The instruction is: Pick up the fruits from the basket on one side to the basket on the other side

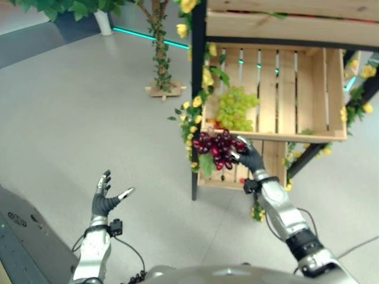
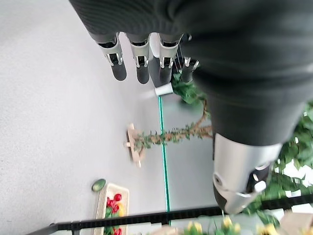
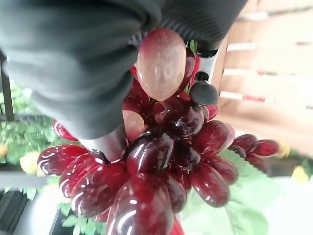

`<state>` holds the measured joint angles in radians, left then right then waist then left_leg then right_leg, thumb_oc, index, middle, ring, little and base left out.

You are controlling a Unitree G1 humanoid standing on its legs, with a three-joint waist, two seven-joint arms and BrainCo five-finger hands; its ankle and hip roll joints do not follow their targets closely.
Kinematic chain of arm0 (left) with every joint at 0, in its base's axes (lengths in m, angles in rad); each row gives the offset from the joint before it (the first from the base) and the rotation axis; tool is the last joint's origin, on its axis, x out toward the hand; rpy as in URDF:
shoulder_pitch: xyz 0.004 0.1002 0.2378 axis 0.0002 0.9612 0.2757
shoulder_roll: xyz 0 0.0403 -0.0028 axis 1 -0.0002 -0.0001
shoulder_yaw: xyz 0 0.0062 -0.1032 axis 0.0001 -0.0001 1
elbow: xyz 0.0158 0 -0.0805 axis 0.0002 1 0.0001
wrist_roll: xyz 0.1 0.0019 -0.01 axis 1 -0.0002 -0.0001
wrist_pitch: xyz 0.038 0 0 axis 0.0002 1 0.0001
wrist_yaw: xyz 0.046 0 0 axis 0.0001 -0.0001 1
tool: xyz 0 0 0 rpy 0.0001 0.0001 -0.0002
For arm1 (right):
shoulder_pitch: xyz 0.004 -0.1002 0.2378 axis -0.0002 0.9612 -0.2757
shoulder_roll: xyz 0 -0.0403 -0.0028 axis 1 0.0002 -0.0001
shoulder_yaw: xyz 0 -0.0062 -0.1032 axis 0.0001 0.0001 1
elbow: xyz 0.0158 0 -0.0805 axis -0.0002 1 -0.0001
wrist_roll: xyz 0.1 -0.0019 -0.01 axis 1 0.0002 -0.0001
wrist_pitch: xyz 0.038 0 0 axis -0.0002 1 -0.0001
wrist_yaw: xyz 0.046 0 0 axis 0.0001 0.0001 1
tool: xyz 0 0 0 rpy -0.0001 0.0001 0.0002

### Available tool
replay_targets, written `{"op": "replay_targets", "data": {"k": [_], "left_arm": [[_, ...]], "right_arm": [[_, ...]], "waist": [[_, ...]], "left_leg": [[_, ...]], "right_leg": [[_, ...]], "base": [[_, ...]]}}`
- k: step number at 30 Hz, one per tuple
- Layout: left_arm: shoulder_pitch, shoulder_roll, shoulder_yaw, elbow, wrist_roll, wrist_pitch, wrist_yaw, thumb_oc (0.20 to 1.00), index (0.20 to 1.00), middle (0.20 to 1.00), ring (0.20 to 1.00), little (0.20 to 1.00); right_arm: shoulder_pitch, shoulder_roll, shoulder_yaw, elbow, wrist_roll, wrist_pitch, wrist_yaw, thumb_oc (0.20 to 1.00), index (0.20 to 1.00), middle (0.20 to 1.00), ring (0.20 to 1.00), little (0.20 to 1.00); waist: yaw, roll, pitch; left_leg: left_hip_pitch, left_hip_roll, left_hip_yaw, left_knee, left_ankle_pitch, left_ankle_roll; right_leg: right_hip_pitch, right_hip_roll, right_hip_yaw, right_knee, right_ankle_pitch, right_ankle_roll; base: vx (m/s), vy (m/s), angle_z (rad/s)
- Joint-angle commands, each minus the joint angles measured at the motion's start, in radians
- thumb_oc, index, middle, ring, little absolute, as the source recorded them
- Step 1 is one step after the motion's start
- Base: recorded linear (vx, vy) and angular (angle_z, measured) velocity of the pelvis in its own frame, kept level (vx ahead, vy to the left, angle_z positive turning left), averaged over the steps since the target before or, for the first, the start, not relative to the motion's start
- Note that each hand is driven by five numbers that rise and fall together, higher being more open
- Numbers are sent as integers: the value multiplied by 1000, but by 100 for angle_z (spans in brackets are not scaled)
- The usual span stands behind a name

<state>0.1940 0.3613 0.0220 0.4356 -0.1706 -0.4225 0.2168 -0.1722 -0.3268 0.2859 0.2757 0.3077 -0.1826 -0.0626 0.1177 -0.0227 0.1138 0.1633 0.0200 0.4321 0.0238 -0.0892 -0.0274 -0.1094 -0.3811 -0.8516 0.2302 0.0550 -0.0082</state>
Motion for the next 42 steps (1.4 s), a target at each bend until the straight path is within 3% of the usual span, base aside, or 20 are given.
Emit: {"op": "replay_targets", "data": {"k": [1, 18, 32, 42], "left_arm": [[-57, 25, 19, -26, -4, -36, 13, 1000, 1000, 1000, 1000, 1000], [-57, 23, 23, -15, -5, -30, 13, 1000, 1000, 1000, 1000, 1000], [-40, 24, 42, -24, 3, -28, 14, 1000, 1000, 1000, 1000, 1000], [-37, 24, 45, -28, -4, -22, 10, 1000, 1000, 1000, 1000, 1000]], "right_arm": [[-135, 28, -47, -119, 59, -89, -12, 200, 200, 200, 200, 200], [-106, -2, -73, -183, 62, -92, -6, 200, 200, 200, 200, 200], [-116, -91, -237, -344, 43, -143, -64, 200, 200, 200, 200, 200], [-155, -110, -262, -362, 34, -146, -87, 200, 200, 200, 200, 200]], "waist": [[4, -31, 5], [-8, -36, 5], [-23, -43, 4], [-26, -46, 5]], "left_leg": [[-65, -1, -51, -13, 30, -21], [-62, 2, -53, -15, 28, -21], [-58, 6, -53, -17, 26, -22], [-56, 7, -52, -19, 26, -22]], "right_leg": [[113, -127, -9, -56, 160, 233], [108, -130, -6, -49, 164, 234], [97, -127, 8, -44, 165, 237], [93, -128, 11, -44, 171, 239]], "base": [[9, -2, -32], [6, -2, -11], [0, 0, 0], [0, 0, 0]]}}
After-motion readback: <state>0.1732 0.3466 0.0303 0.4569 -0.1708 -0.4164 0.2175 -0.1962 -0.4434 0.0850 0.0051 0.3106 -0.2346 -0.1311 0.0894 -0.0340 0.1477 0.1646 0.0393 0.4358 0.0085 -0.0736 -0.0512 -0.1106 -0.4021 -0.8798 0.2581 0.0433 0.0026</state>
